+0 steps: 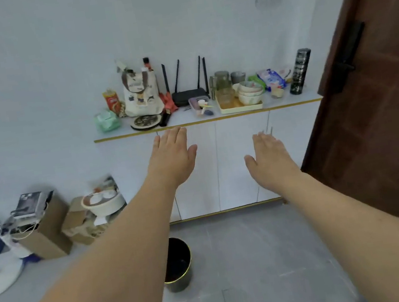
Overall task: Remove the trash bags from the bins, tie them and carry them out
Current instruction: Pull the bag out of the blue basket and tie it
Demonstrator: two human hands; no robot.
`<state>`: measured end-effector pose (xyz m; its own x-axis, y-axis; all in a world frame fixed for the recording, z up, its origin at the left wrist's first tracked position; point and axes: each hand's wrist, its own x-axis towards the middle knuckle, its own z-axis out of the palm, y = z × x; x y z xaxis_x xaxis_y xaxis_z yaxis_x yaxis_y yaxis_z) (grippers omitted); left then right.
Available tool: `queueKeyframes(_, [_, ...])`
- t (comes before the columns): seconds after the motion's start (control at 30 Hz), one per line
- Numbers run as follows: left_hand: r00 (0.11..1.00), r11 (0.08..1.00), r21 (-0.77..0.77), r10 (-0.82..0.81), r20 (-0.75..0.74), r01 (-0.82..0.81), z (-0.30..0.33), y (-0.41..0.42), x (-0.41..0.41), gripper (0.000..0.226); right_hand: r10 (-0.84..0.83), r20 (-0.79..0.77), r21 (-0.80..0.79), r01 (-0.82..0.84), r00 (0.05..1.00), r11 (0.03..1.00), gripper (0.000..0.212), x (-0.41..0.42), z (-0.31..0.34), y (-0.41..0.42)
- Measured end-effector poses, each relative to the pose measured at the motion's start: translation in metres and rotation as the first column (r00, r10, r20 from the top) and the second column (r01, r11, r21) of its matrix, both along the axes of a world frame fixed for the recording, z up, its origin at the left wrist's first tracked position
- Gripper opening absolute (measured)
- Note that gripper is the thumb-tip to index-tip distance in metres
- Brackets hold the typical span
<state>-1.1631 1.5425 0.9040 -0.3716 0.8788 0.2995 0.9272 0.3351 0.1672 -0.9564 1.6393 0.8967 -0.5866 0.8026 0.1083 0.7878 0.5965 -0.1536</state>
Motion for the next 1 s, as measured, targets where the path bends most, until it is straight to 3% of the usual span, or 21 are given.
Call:
queueKeyframes(0.23, [0.968, 0.967, -0.031, 0.251, -0.003, -0.251, -0.020, -0.098, -0.142, 0.058, 0.261, -0.036, -0.062, -0.263, 0.965, 0.963, 0.062, -0.165, -0.016, -0.055])
queueKeyframes(0.43, [0.872, 0.871, -0.030, 0.490, -0.002, -0.490, -0.034, -0.195, -0.220, 0.056, 0.502, -0.017, -0.069, -0.502, 0.865, 0.862, 0.061, -0.285, -0.025, -0.110])
queueKeyframes(0.57, [0.765, 0.765, 0.011, 0.642, 0.045, -0.643, -0.047, -0.276, -0.256, 0.053, 0.660, -0.004, -0.066, -0.658, 0.752, 0.750, 0.062, -0.361, -0.033, -0.165])
queueKeyframes(0.73, [0.564, 0.567, -0.031, 0.823, 0.065, -0.823, -0.067, -0.399, -0.293, 0.056, 0.833, -0.018, -0.036, -0.833, 0.553, 0.552, 0.058, -0.448, -0.047, -0.274])
queueKeyframes(0.9, [0.386, 0.391, -0.092, 0.920, 0.063, -0.916, -0.087, -0.531, -0.328, 0.058, 0.939, -0.007, -0.060, -0.937, 0.345, 0.343, 0.061, -0.524, -0.066, -0.401])
queueKeyframes(1.0, [0.307, 0.313, -0.127, 0.949, 0.071, -0.941, -0.103, -0.604, -0.347, 0.058, 0.963, -0.033, -0.092, -0.960, 0.268, 0.264, 0.059, -0.564, -0.078, -0.475])
